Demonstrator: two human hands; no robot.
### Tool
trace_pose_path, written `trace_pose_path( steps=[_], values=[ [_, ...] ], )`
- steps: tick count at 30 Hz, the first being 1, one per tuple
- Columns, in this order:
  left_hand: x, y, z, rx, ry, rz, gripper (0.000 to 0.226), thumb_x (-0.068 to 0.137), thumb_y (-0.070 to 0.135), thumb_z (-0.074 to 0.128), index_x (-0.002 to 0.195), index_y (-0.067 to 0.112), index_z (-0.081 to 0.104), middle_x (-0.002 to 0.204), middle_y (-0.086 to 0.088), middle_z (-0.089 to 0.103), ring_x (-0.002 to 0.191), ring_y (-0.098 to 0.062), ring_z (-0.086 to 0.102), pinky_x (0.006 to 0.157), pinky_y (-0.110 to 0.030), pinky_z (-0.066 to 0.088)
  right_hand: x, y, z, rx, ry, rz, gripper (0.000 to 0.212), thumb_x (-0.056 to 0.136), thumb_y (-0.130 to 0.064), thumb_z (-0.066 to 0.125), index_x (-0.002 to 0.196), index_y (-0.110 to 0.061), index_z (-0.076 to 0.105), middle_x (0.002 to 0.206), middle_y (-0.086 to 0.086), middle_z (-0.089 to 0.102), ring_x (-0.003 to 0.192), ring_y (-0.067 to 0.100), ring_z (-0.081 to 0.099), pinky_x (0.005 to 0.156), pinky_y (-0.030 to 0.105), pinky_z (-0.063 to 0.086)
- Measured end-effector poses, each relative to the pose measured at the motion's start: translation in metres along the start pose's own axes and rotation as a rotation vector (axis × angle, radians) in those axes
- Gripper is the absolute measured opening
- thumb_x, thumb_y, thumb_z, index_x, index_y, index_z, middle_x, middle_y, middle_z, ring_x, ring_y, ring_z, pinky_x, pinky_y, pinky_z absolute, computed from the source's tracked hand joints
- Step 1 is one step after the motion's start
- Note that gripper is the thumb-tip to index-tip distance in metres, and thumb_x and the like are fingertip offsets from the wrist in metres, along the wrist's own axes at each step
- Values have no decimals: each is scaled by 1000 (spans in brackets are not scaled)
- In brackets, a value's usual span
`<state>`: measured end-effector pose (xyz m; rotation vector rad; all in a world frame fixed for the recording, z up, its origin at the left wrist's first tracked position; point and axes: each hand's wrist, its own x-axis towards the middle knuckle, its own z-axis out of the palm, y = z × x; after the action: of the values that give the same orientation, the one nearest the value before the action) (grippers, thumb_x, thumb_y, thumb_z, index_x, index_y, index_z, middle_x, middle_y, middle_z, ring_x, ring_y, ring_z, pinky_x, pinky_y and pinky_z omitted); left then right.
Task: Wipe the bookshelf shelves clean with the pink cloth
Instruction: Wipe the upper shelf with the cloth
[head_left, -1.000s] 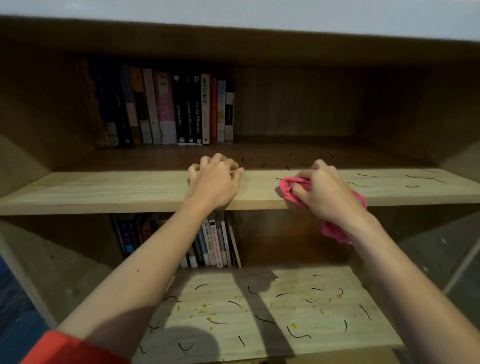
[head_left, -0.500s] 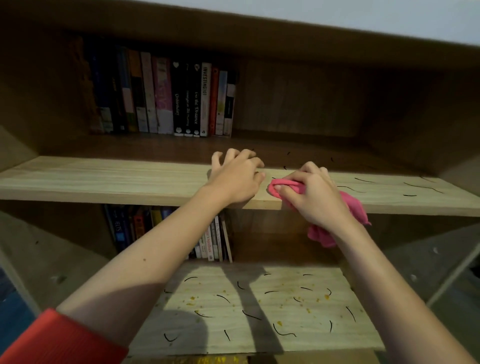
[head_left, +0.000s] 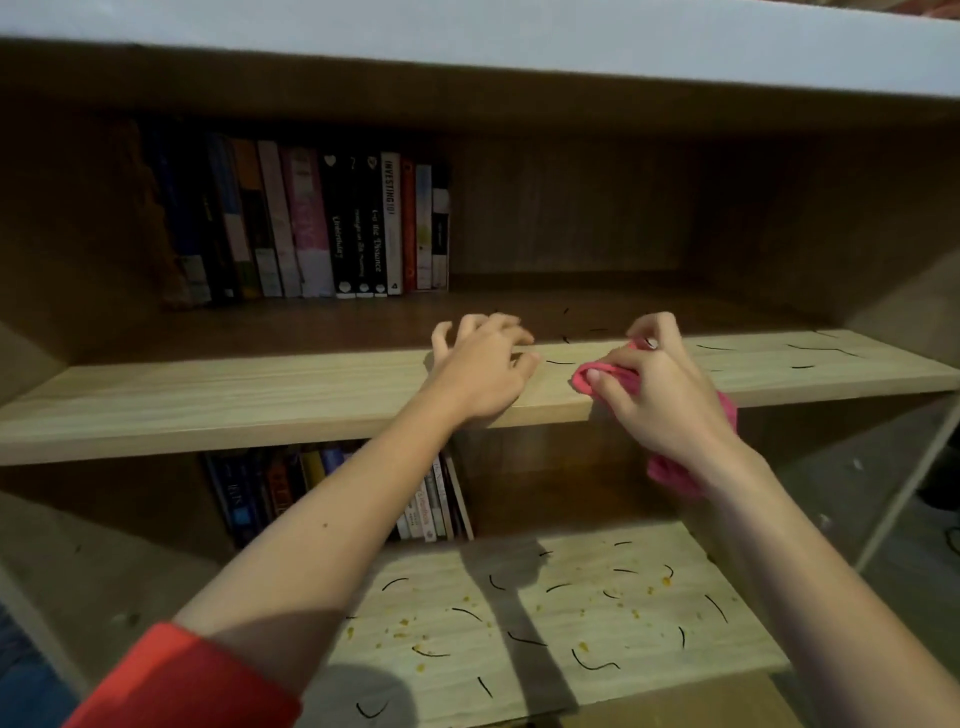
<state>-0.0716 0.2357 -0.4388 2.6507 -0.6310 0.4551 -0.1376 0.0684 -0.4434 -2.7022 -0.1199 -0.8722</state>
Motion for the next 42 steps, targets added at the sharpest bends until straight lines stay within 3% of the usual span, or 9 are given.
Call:
trace_pose_path(
  steps=[5,9,14,23,28,33,35,39,42],
  values=[
    [4,-3,2,44,29,6,35,96,41,40,126,29,54,143,9,39,137,-13,21,113,-47,-5,20,-6,-2,23,-148,-13,27,91,-27,57,113,-14,67,105,-4,46,92,10,44,76,24,38],
    [4,-4,2,72,12,-28,35,93,35,42,122,24,59,137,9,47,133,-10,30,112,-49,-8,56,-17,9,-47,-257,42,25,89,-15,55,110,-14,68,112,7,64,91,18,54,72,27,43],
    [4,-4,2,63,-13,-60,36,94,37,41,120,22,61,131,8,54,133,-10,34,112,-50,-12,50,-16,-2,-88,-320,0,24,90,-14,56,111,-16,69,116,5,63,98,19,54,73,25,41],
    [2,-2,0,17,26,-40,33,95,26,37,115,22,63,129,7,55,130,-10,36,112,-49,-10,74,-20,15,-93,-315,-11,26,89,-6,56,110,-14,68,114,8,64,97,21,57,77,30,50],
    [0,-4,1,3,164,-40,25,96,24,41,113,28,59,121,7,53,121,-10,41,113,-45,-1,51,-13,0,-23,-352,-41,20,88,-16,62,106,-19,71,106,0,63,85,10,51,65,21,41],
    [-3,-3,1,-50,236,-91,27,96,14,41,110,29,59,106,9,61,108,-11,52,109,-42,5,77,-25,17,-75,-343,-11,22,87,-13,61,108,-14,68,106,8,64,88,18,57,75,32,54],
    [-4,-4,1,-46,253,-90,31,94,11,42,114,30,57,110,9,58,111,-11,50,110,-43,4,77,-28,22,-111,-328,-32,24,87,-10,60,109,-15,68,106,8,64,92,21,59,78,35,55],
    [-6,-3,0,8,267,-64,41,91,8,46,124,33,50,121,7,47,121,-12,40,112,-47,-3,65,-19,11,-47,-380,-86,20,88,-13,60,104,-17,71,103,2,60,89,15,53,72,28,46],
    [-9,-4,-1,23,277,-58,40,91,8,46,122,32,53,122,7,45,124,-13,36,112,-47,-4,79,-22,14,-32,-388,-54,17,86,-16,63,101,-16,71,102,3,63,88,16,56,71,28,50]
  ],
)
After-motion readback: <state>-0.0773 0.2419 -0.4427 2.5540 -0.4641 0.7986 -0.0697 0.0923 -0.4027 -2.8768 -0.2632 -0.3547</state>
